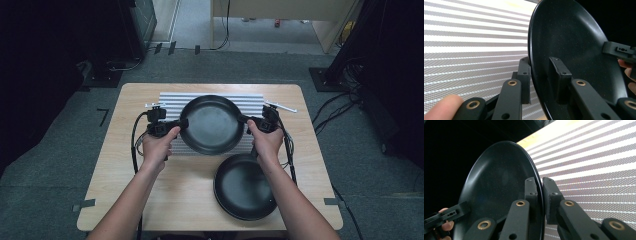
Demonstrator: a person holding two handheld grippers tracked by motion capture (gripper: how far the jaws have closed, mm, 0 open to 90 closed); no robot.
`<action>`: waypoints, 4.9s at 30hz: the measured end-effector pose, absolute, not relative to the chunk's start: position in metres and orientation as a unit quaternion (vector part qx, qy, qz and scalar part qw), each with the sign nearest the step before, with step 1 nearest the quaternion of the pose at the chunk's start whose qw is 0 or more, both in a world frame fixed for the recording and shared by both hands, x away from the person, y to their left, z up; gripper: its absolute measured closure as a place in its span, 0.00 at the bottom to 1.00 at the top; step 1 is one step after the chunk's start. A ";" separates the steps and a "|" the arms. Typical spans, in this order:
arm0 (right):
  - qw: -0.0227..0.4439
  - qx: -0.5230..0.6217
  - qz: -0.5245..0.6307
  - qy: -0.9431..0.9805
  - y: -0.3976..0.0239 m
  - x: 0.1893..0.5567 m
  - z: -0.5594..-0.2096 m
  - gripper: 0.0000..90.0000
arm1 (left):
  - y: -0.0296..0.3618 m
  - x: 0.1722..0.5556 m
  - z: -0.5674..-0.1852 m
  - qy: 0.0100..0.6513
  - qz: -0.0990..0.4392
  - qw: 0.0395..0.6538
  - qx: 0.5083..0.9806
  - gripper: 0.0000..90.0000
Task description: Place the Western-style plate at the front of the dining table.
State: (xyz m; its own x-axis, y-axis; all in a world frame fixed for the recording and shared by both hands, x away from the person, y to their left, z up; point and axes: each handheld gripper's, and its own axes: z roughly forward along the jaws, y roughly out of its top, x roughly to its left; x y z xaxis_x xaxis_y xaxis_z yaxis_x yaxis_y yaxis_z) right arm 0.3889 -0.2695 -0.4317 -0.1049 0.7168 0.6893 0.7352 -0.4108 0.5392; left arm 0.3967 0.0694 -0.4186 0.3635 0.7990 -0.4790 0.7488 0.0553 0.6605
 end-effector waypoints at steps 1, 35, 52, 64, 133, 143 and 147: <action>0.013 -0.673 -0.501 -0.544 -0.267 0.396 -0.437 0.92 | 0.071 0.404 -0.424 0.569 0.024 0.452 0.687 0.80; 0.003 -0.732 -0.424 -0.534 -0.246 0.468 -0.499 0.89 | 0.062 0.484 -0.482 0.651 0.008 0.361 0.667 0.79; -0.028 -0.718 -0.420 -0.554 -0.238 0.478 -0.509 0.89 | 0.065 0.492 -0.497 0.674 -0.009 0.350 0.650 0.78; -0.040 -0.684 -0.443 -0.579 -0.239 0.478 -0.511 0.78 | 0.060 0.487 -0.492 0.653 0.035 0.352 0.670 0.67; -0.156 -0.567 -0.481 -0.650 -0.354 0.315 -0.427 0.23 | 0.122 0.330 -0.425 0.538 0.147 0.433 0.708 0.08; -0.170 -0.574 -0.475 -0.645 -0.380 0.289 -0.433 0.23 | 0.141 0.308 -0.432 0.545 0.149 0.432 0.704 0.08; -0.173 -0.581 -0.479 -0.635 -0.396 0.274 -0.435 0.22 | 0.152 0.297 -0.436 0.551 0.155 0.430 0.698 0.08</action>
State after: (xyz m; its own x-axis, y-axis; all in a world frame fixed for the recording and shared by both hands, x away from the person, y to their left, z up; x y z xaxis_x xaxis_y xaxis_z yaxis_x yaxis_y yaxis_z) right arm 0.2737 -0.3961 -0.4347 -0.2645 0.9037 0.3368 0.5715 -0.1344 0.8095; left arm 0.2966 0.1523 -0.4356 0.3451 0.9023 -0.2583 0.6359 -0.0224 0.7714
